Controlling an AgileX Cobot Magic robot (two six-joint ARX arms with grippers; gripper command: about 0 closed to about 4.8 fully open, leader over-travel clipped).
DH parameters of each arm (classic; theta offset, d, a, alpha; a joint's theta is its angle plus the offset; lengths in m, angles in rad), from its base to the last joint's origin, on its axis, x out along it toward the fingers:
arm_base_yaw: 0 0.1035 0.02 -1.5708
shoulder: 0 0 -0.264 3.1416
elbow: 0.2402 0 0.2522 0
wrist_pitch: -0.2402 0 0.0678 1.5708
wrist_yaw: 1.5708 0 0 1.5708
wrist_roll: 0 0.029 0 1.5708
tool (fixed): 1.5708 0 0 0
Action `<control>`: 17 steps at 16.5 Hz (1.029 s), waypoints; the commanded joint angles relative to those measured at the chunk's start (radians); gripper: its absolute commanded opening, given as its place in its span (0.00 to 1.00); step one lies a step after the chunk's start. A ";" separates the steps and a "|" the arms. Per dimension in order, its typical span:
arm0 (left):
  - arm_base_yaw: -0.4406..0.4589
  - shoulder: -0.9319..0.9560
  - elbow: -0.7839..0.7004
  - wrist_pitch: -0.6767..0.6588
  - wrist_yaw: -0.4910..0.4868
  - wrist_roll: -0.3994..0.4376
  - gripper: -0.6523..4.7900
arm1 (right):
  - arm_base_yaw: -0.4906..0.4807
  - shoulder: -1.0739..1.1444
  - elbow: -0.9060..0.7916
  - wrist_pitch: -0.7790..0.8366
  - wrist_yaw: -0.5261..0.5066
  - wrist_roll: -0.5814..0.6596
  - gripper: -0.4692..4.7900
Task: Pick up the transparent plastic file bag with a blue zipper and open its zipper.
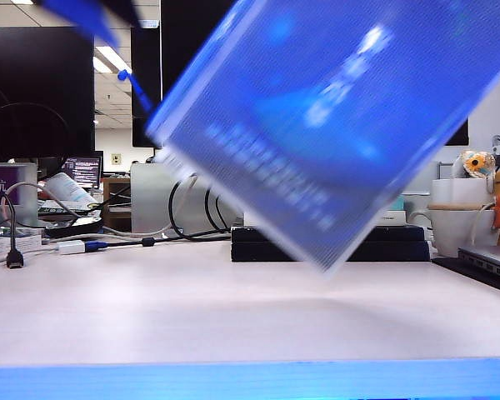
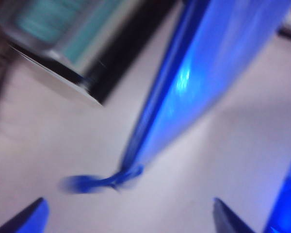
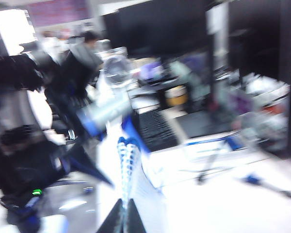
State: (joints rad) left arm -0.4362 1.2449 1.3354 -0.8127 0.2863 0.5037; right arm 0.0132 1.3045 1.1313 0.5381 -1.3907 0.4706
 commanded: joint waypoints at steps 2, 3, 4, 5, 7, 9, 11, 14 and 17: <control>0.003 -0.142 0.005 0.083 -0.074 -0.034 1.00 | 0.162 0.075 0.007 0.050 0.100 -0.007 0.09; 0.003 -0.176 0.005 0.091 -0.098 -0.041 1.00 | 0.192 0.093 0.008 0.084 0.131 -0.007 0.09; 0.004 -0.249 0.005 0.092 -0.155 -0.046 1.00 | 0.219 0.131 0.023 0.117 0.227 -0.007 0.09; 0.004 -0.263 0.005 0.087 -0.164 -0.045 1.00 | 0.219 0.145 0.031 0.117 0.229 -0.005 0.09; 0.004 -0.285 0.005 0.080 -0.174 -0.053 1.00 | 0.219 0.163 0.032 0.092 0.230 0.024 0.09; 0.004 -0.285 0.002 0.063 -0.174 -0.069 1.00 | 0.210 0.164 0.031 -0.004 0.264 -0.091 0.09; 0.004 -0.285 0.002 0.034 -0.174 -0.074 1.00 | 0.147 0.164 0.031 -0.237 0.301 -0.264 0.09; 0.003 -0.285 0.002 0.006 -0.174 -0.074 1.00 | 0.076 0.163 0.031 -0.496 0.381 -0.466 0.09; 0.003 -0.285 0.002 0.005 -0.174 -0.076 1.00 | -0.010 0.151 0.031 -0.595 0.431 -0.579 0.09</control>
State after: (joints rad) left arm -0.4324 0.9615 1.3354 -0.8124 0.1116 0.4320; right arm 0.0185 1.4666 1.1603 -0.0601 -0.9607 -0.0902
